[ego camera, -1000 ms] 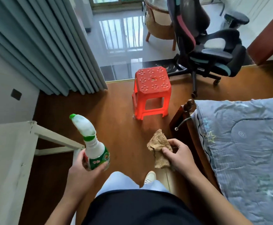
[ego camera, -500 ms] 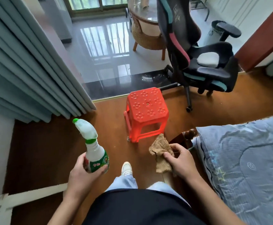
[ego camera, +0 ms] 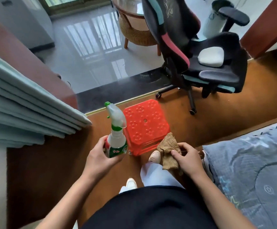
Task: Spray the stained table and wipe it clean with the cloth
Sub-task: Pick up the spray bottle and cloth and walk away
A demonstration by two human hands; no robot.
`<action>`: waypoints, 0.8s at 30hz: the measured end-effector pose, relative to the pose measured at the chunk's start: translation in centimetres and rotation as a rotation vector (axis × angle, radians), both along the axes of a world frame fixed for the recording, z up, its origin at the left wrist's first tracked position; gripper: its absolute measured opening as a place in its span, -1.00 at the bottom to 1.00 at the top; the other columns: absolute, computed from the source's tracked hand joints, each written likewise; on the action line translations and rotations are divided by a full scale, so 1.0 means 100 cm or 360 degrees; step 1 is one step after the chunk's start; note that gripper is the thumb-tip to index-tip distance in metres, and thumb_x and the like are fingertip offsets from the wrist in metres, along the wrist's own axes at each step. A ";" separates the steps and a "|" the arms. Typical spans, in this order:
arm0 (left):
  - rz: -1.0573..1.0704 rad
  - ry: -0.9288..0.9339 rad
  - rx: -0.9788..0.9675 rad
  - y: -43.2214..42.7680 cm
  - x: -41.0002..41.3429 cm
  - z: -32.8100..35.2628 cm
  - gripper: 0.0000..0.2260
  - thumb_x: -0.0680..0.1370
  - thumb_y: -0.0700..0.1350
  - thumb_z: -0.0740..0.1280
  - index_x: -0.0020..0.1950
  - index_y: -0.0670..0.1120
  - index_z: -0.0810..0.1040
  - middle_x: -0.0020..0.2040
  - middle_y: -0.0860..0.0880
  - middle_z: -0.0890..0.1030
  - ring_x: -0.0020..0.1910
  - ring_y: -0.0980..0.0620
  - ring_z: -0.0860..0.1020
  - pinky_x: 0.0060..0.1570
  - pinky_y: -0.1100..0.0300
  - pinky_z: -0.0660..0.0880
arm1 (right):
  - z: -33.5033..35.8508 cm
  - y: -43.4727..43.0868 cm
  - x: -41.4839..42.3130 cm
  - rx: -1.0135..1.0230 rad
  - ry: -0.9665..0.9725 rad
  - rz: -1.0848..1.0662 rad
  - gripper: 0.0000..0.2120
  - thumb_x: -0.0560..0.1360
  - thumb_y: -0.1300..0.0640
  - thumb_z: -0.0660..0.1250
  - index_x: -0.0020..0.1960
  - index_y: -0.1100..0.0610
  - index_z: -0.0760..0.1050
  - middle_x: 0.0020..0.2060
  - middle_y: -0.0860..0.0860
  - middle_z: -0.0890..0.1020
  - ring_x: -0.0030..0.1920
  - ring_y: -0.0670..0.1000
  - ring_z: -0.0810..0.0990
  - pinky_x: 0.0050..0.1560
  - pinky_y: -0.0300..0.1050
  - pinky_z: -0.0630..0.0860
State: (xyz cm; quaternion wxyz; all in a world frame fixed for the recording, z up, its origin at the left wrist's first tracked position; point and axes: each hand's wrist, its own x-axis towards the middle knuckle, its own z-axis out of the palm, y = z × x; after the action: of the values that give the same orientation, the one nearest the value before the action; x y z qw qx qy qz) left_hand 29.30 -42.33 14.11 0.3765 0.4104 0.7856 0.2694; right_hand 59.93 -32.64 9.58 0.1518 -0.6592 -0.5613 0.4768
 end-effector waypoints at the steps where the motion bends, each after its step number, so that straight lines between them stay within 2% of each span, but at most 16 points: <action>1: 0.0013 0.0023 -0.0015 0.013 0.000 -0.001 -0.33 0.27 0.21 0.64 0.30 0.22 0.45 0.11 0.19 0.65 0.10 0.22 0.61 0.07 0.18 0.56 | -0.003 0.017 -0.005 -0.0020 0.0008 0.0035 -0.83 0.45 0.15 0.52 -0.06 -0.08 0.59 -0.18 -0.17 0.69 -0.14 -0.20 0.63 -0.11 -0.20 0.48; 4: 0.0053 0.0062 -0.0041 0.045 0.000 -0.005 -0.35 0.30 0.15 0.66 0.31 0.21 0.45 0.13 0.15 0.64 0.12 0.15 0.62 0.07 0.17 0.56 | -0.015 0.065 -0.019 -0.0066 0.0006 0.0131 -0.84 0.44 0.11 0.52 -0.05 -0.08 0.60 -0.17 -0.16 0.69 -0.12 -0.14 0.64 -0.07 -0.12 0.54; 7: 0.0069 0.0064 -0.0065 0.075 -0.003 -0.011 -0.35 0.32 0.16 0.65 0.30 0.25 0.40 0.15 0.17 0.61 0.13 0.16 0.60 0.06 0.18 0.56 | -0.022 0.110 -0.033 -0.0085 0.0000 0.0192 -0.87 0.43 0.11 0.51 -0.06 -0.04 0.61 -0.20 -0.14 0.69 -0.14 -0.08 0.65 -0.04 -0.06 0.56; 13: 0.0017 0.0017 -0.0170 0.137 -0.009 -0.038 -0.38 0.34 0.12 0.64 0.27 0.23 0.38 0.10 0.24 0.57 0.09 0.21 0.58 -0.06 0.30 0.50 | -0.036 0.183 -0.049 -0.0028 -0.0040 0.0150 -0.86 0.43 0.09 0.51 -0.08 -0.07 0.57 -0.24 -0.13 0.67 -0.18 -0.04 0.64 -0.11 -0.11 0.51; 19: -0.0138 0.0010 -0.0312 0.197 -0.022 -0.124 -0.35 0.34 0.14 0.64 0.31 0.15 0.39 0.10 0.16 0.58 0.09 0.08 0.60 0.01 0.16 0.57 | -0.101 0.207 -0.058 -0.0084 -0.0137 0.0096 -0.84 0.44 0.06 0.50 -0.06 -0.08 0.54 -0.18 -0.11 0.67 -0.12 0.00 0.64 -0.04 -0.07 0.55; 24: -0.0181 -0.0017 -0.0270 0.243 -0.034 -0.221 -0.36 0.35 0.10 0.63 0.31 0.19 0.36 0.08 0.18 0.56 0.08 0.08 0.58 -0.09 0.27 0.47 | -0.186 0.225 -0.083 -0.0029 -0.0298 0.0217 -0.83 0.47 0.02 0.46 0.05 -0.04 0.56 -0.02 -0.03 0.64 -0.01 0.03 0.60 -0.08 -0.11 0.43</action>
State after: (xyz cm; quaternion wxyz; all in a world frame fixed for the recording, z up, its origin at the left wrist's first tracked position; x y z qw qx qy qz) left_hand 25.93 -18.03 -8.03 0.4288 0.4194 0.7791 0.1822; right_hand 51.68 -10.19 -8.98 0.0599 -0.6624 -0.6122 0.4276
